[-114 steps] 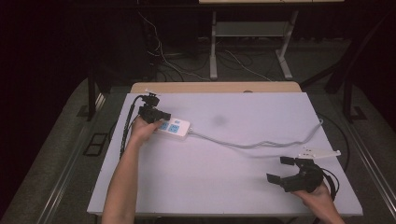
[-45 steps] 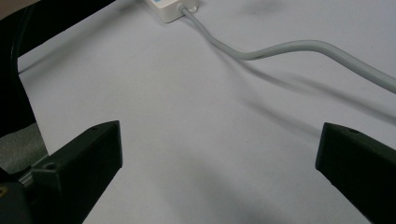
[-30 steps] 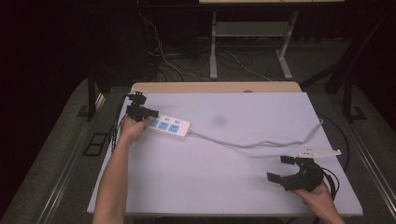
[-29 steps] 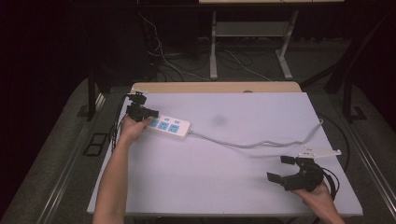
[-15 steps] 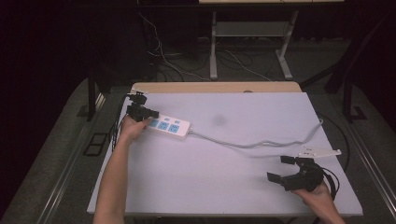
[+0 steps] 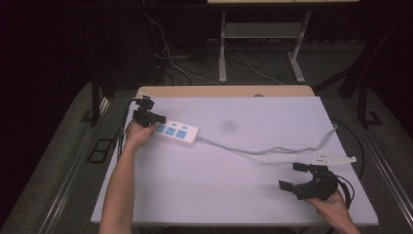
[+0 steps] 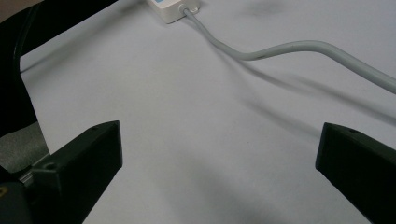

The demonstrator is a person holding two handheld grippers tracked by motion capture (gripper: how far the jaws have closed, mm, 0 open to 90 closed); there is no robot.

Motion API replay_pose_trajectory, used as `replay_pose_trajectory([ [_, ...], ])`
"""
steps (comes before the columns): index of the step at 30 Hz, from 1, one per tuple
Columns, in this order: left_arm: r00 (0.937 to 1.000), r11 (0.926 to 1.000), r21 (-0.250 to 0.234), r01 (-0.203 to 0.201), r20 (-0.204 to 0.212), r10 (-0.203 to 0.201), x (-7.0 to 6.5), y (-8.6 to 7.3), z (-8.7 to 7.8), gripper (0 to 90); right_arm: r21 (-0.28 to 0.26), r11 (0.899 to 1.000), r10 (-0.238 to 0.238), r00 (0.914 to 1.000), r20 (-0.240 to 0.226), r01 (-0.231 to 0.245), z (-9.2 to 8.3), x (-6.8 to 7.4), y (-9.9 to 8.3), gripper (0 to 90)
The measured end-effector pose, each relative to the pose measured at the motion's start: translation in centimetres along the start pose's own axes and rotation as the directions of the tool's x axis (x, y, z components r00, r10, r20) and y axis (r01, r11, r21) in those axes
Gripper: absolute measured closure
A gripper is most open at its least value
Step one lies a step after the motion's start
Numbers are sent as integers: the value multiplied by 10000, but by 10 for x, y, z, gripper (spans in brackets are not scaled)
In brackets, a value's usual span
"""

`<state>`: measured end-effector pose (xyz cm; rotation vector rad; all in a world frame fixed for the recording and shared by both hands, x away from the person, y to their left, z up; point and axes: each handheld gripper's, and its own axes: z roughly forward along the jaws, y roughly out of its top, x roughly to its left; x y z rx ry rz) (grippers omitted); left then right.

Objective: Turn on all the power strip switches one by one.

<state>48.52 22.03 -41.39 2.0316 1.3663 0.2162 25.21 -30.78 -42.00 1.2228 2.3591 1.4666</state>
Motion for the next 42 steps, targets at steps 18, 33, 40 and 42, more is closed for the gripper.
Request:
replay_pose_trajectory([
  [18,9998,9957,-911,-161,67,168,-15,5,-31,653,-87,10000,5,10000,15,-5,-1,-2,1,5],
  [33,9954,9860,-1665,21,952,140,-30,-23,-72,0,-75,10000,-43,10000,-41,42,-2,-1,1,5],
  [40,9948,9721,-2342,-142,947,374,-47,-41,-88,0,-58,10000,-63,10000,-57,63,-1,-1,2,5],
  [42,9948,9694,-2446,-205,922,443,-52,-47,-90,0,-61,9999,-90,9999,-50,90,-2,-1,2,5],
])
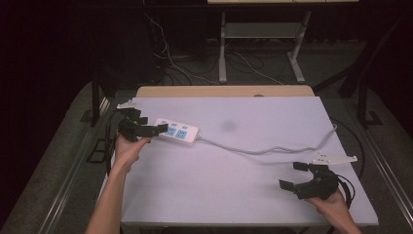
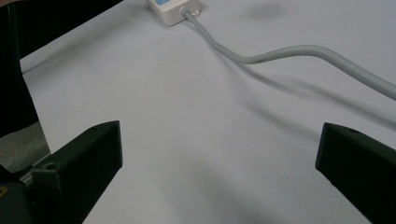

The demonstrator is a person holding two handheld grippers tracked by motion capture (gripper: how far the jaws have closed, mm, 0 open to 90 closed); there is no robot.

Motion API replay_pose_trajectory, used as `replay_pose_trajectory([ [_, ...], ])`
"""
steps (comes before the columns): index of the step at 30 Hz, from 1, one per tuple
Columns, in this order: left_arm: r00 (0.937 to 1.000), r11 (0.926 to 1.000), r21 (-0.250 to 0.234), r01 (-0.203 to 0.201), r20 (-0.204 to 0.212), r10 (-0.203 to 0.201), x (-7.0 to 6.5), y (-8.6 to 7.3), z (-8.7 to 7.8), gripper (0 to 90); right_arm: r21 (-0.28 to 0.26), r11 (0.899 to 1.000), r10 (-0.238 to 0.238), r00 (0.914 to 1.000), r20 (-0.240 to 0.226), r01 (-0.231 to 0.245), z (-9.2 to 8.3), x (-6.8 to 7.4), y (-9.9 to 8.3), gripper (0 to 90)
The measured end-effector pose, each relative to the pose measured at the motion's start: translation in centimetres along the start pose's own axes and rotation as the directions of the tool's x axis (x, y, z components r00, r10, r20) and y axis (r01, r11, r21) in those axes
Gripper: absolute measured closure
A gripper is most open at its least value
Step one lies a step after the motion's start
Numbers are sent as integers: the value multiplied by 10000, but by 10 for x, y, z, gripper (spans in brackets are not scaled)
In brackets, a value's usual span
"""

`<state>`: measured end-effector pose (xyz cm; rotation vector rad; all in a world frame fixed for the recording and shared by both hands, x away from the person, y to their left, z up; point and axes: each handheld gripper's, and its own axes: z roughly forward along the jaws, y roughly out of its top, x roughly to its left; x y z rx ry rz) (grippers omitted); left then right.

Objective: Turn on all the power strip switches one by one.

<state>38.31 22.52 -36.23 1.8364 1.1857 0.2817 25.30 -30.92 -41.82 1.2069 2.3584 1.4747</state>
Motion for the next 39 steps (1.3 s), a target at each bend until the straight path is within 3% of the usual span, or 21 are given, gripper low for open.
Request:
replay_pose_trajectory([
  [9,9989,9983,-556,-202,413,225,-25,-28,-13,0,-109,9999,69,10000,34,-68,-2,1,1,5],
  [18,9931,9937,-809,-771,820,837,-54,-61,-20,0,-189,9997,172,9998,57,-171,-3,0,0,5],
  [30,9742,9856,-1045,-1332,1691,1496,-86,-85,-24,0,-295,9990,342,9994,-47,-343,-4,1,0,5],
  [39,9653,9835,-1004,-1507,1997,1683,-96,-94,-19,0,-261,9992,311,9995,-79,-313,-3,3,0,5],
])
